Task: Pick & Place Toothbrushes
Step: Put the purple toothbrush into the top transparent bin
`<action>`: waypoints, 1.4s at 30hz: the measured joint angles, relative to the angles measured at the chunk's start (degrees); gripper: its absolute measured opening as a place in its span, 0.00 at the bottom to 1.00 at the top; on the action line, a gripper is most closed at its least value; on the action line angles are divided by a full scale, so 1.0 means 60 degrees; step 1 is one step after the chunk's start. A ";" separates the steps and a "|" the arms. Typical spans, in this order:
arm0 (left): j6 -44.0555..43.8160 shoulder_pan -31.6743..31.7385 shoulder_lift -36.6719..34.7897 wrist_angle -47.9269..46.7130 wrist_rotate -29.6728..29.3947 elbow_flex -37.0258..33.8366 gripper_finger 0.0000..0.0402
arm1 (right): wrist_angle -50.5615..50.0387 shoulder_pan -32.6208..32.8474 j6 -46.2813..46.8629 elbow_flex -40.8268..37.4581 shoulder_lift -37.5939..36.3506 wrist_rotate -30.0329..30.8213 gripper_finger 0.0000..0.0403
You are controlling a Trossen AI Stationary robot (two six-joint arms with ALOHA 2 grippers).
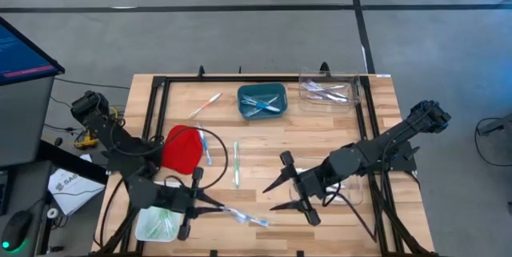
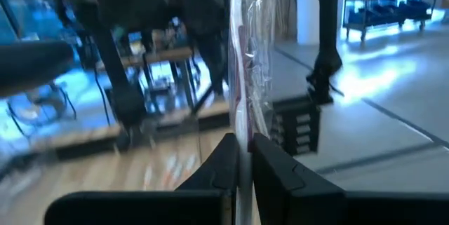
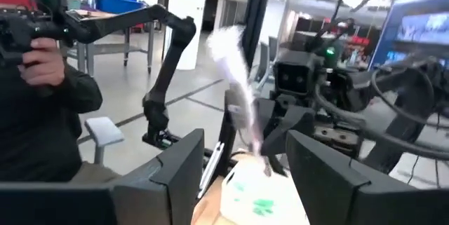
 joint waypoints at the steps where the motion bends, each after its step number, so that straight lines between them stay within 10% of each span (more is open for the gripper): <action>1: 0.0289 0.0046 0.0000 0.0300 0.0004 0.0000 0.04 | 0.0102 0.0001 -0.0136 0.0001 0.0059 0.0001 0.49; 19: 0.2068 0.1225 0.0000 0.2396 0.0816 0.0000 0.04 | 0.5202 -0.0923 -0.1712 0.0008 0.2200 0.0073 0.45; 42: 0.2573 0.2143 -0.0015 0.2605 0.0827 0.0004 0.04 | 0.5348 -0.1192 -0.1056 0.0008 0.2197 0.0070 0.48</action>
